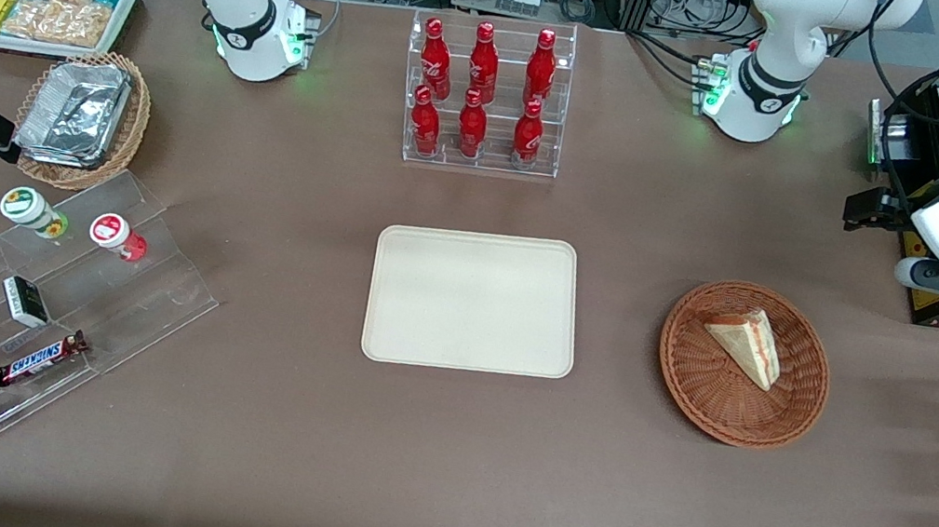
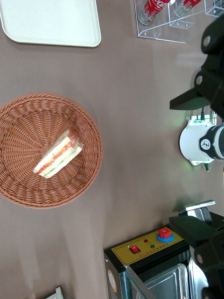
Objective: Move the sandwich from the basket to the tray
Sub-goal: 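Move the left gripper from rest toward the wicker basket, then lower the open left gripper over the wrapped sandwich in the basket, then close the left gripper on the sandwich's crust end and lift it, then carry the sandwich with the left gripper over the cream tray, then lower the sandwich onto the tray with the left gripper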
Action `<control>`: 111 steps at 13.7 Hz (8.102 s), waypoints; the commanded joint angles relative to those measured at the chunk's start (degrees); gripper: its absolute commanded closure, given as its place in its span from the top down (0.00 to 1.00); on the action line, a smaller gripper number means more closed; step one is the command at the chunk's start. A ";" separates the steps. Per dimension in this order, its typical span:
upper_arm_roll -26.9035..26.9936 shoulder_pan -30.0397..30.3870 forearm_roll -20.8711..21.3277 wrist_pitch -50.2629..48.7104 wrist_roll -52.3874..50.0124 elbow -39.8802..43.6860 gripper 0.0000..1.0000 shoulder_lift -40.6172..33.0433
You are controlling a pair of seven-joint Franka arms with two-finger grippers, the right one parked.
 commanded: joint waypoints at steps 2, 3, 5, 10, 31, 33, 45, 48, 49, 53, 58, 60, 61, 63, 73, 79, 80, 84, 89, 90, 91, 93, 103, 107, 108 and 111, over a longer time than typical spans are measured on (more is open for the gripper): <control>-0.14 0.26 0.15 0.94 -1.54 1.02 1.00 -0.09; -0.05 0.44 0.15 1.38 -1.63 0.75 1.00 0.08; -0.14 0.27 0.33 2.70 -1.63 0.05 1.00 1.40; -0.14 0.27 0.06 13.40 -1.98 -10.38 1.00 1.93; -0.40 -1.32 0.15 46.55 -47.21 -28.95 1.00 10.28; -0.40 -1.40 0.24 50.06 -48.56 -31.23 1.00 9.85; -0.23 -0.70 1.03 53.40 -47.95 -34.58 1.00 11.51; -0.05 -0.61 1.03 55.87 -47.95 -34.76 1.00 13.44; 0.04 -0.35 1.03 56.40 -47.95 -34.76 1.00 13.97; 0.13 -0.35 1.03 56.76 -48.03 -35.02 0.13 14.24; 0.04 -0.70 1.03 53.16 -48.03 -34.85 0.00 12.49; -0.14 -1.05 1.03 49.30 -48.03 -33.53 0.00 10.47; -0.40 -1.40 1.03 48.33 -48.03 -33.09 0.00 10.11; -0.40 -2.89 1.03 47.18 -47.86 -32.04 0.00 9.14; -0.93 -19.22 0.15 35.22 -45.84 -15.79 0.00 12.73; -1.72 -28.64 -1.77 34.52 -45.49 -4.46 0.00 24.15; -2.07 -29.43 -2.13 34.60 -45.40 -2.43 0.00 26.08; -3.21 -33.38 -2.05 34.87 -45.57 5.31 0.00 33.38; -3.30 -37.35 -2.31 35.74 -46.80 11.64 0.00 40.42; -3.30 -37.44 -2.31 37.23 -47.15 11.91 0.00 41.04; -3.30 -37.96 -2.31 39.07 -47.33 11.91 0.00 41.39; -3.30 -38.23 -2.13 40.84 -47.68 12.00 0.00 42.36; -3.30 -38.41 -1.34 40.93 -51.01 11.82 0.00 44.12; -3.30 -38.41 -1.17 41.37 -51.99 11.83 0.00 44.56; -3.30 -38.41 -1.25 41.37 -51.99 11.83 0.01 44.56; -3.30 -38.41 -1.34 41.37 -52.08 12.00 1.00 44.39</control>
